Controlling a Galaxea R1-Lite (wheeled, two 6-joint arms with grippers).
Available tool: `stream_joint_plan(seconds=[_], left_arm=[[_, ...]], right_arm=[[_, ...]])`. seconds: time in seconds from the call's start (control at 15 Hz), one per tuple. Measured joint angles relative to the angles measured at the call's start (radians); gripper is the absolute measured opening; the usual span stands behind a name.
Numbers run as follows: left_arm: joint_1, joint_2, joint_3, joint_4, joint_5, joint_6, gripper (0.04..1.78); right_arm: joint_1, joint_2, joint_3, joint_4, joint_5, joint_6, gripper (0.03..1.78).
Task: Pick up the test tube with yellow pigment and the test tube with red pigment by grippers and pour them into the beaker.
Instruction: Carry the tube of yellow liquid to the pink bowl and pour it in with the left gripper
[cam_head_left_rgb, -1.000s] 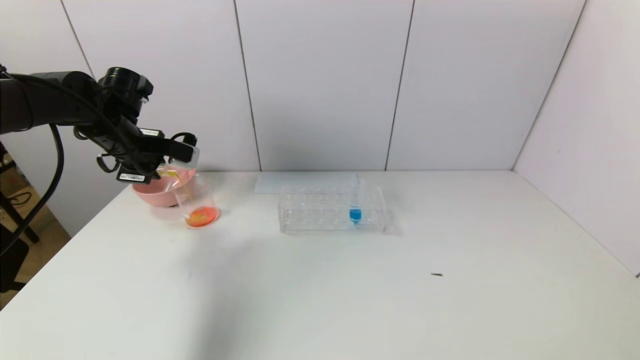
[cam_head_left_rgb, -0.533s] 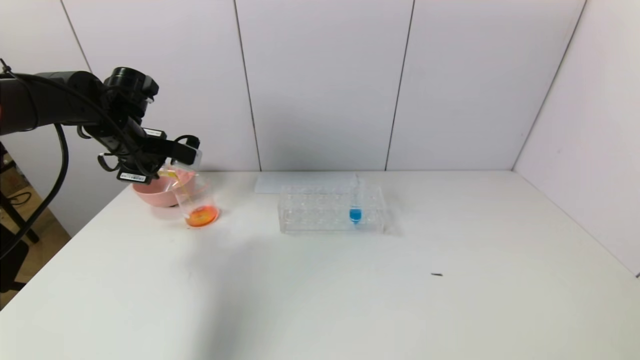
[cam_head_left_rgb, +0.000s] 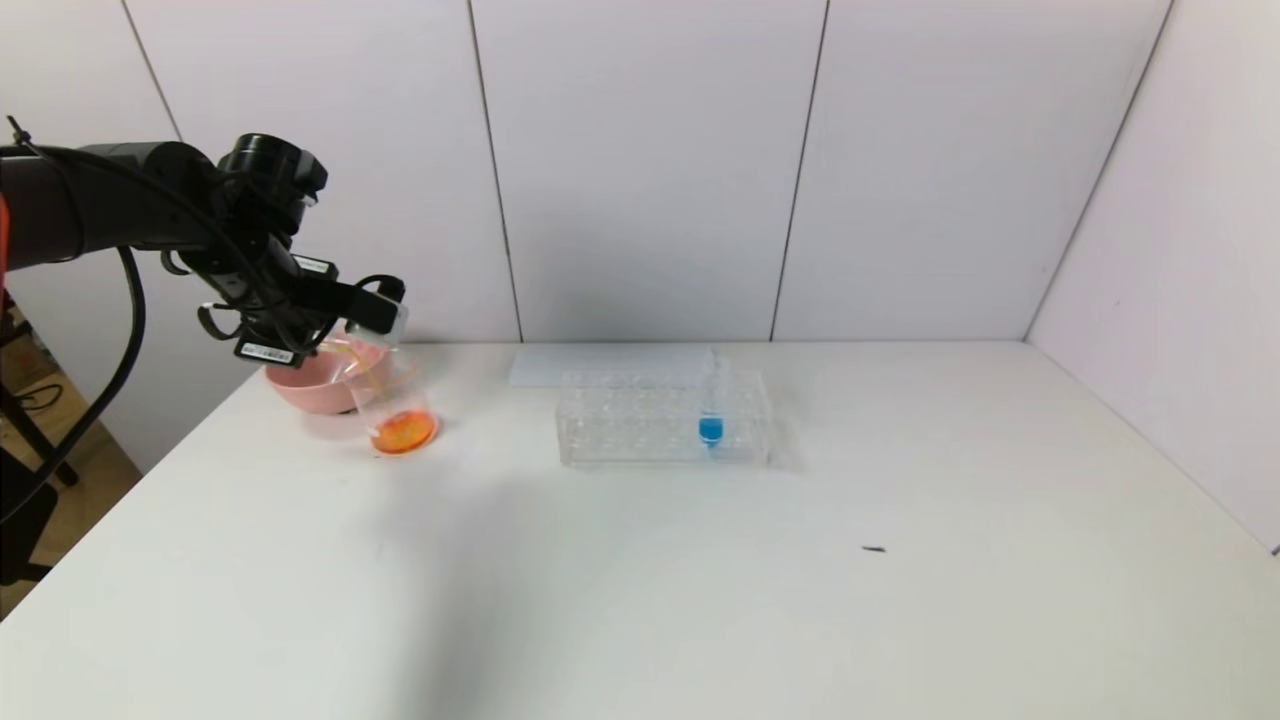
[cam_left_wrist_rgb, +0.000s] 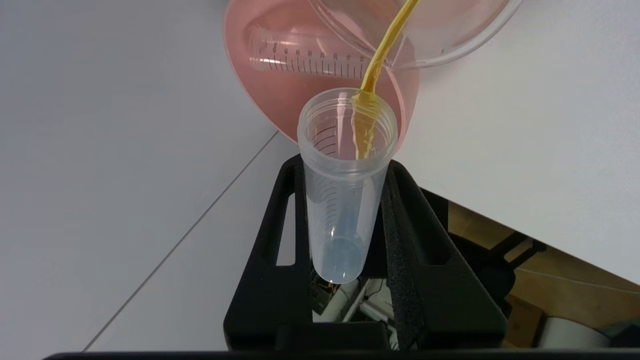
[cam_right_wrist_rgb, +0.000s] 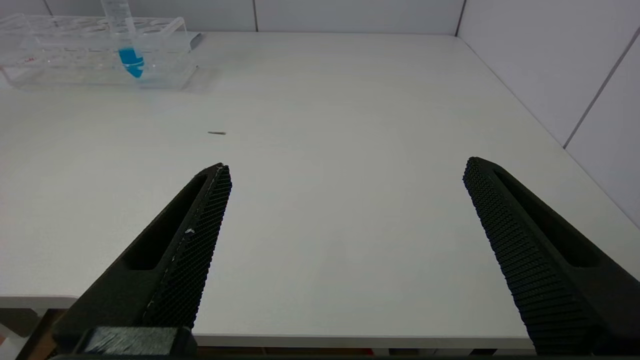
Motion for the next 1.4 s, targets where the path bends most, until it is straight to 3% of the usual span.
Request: stream_joint_plan(seconds=[1.4], left_arm=[[-0.028,-0.001,0.0,-0.004,0.077,0.055,0.45]], right_arm=[[0.0,0.0,0.0,0.0,0.0,0.0,1.7]])
